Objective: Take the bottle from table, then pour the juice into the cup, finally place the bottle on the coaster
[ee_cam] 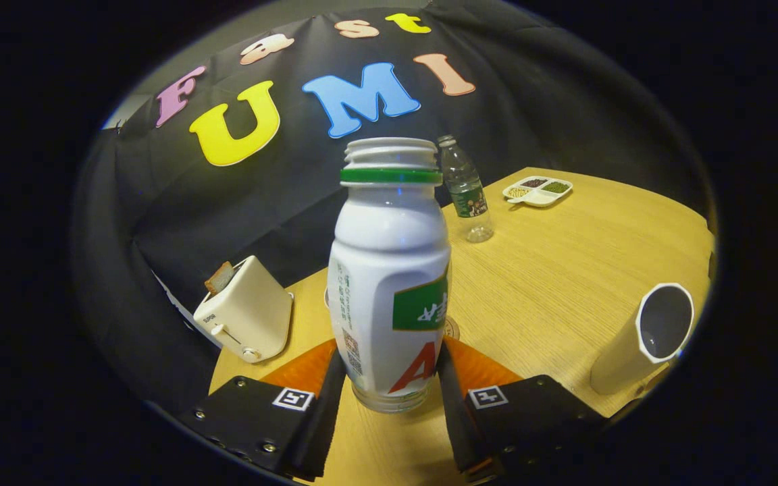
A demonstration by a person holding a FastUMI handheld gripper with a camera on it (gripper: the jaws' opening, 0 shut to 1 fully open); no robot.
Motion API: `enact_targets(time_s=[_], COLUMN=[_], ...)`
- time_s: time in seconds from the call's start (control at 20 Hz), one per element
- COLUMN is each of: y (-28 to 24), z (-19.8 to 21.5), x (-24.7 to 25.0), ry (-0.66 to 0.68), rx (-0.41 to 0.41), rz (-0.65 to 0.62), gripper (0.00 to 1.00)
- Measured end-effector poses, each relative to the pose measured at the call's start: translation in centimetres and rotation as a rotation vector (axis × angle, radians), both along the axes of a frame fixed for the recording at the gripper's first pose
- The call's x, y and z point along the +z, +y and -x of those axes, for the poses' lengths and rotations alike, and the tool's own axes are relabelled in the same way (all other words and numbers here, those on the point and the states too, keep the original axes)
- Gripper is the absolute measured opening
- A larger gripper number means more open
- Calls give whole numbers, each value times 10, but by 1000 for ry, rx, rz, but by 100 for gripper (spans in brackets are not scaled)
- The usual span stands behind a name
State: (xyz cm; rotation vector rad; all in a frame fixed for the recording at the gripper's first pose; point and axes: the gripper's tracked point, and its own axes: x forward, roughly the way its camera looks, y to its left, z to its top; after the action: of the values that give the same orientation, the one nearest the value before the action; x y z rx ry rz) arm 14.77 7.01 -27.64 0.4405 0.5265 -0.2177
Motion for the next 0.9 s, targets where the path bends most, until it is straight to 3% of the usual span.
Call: enact_targets(time_s=[0.45, 0.9], y=[-19, -21], z=[-36, -66], x=[-12, -34], ry=[-32, -26], rx=[-52, -31], rz=[165, 242], gripper=[68, 70])
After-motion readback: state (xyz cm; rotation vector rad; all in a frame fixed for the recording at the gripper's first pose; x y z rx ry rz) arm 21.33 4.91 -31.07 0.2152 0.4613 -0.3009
